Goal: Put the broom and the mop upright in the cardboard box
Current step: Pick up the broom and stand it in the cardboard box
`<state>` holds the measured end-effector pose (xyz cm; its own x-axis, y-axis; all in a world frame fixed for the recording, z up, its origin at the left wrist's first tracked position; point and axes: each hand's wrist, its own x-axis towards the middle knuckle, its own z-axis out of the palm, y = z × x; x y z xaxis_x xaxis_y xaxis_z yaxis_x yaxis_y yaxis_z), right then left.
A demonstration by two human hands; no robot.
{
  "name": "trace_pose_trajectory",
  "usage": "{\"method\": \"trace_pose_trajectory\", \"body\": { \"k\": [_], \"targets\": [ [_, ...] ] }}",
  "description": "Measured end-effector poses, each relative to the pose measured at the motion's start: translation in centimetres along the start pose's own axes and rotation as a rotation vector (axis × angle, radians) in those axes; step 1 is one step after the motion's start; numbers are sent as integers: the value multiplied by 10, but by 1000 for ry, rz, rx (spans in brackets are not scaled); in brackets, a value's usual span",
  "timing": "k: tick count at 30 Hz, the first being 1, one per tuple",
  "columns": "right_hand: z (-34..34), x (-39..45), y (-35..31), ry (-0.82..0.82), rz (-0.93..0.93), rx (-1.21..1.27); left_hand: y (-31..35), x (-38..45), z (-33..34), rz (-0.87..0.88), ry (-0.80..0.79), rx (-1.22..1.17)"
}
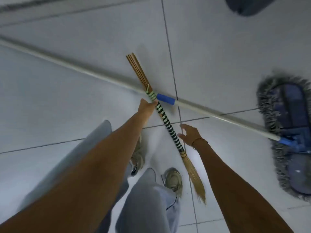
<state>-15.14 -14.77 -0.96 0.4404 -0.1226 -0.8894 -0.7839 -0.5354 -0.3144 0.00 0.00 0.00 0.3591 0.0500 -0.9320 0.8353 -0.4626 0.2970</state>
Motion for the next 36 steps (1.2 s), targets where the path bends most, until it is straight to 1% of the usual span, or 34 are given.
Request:
{"method": "trace_pose_trajectory", "body": {
  "k": [2, 5, 8, 11, 13, 17, 23, 25, 27, 30, 32, 34, 36],
  "targets": [
    [29, 27, 17, -66, 6, -30, -12, 32, 18, 31, 2, -33],
    [68, 60, 40, -65, 32, -38, -32, 75, 36, 34, -67, -126],
    [73, 68, 41, -8, 37, -49, -28, 77, 33, 29, -90, -133],
    [55, 52, 22, 29, 28, -77, -6, 48, 15, 93, -108, -138],
    [31, 25, -2, 70, -2, -89, 22, 11, 2, 166, -125, -137],
    [-34, -58, -61, 160, -81, -45, 94, -98, -33, 302, -139, -112],
    [-128, -225, -163, 329, -199, 171, 218, -287, -88, 511, -135, -21],
    [-159, -283, -196, 379, -226, 245, 258, -357, -101, 606, -161, 15],
    [-177, -326, -217, 433, -234, 317, 284, -411, -103, 703, -181, 55],
    [-200, -389, -234, 557, -247, 396, 309, -491, -96, 832, -264, 93],
    [-206, -414, -235, 554, -251, 429, 313, -519, -89, 886, -342, 139],
    [-216, -444, -214, 583, -248, 480, 311, -553, -66, 935, -420, 199],
    [-223, -463, -190, 614, -241, 494, 305, -575, -43, 943, -443, 201]
  ]
}}
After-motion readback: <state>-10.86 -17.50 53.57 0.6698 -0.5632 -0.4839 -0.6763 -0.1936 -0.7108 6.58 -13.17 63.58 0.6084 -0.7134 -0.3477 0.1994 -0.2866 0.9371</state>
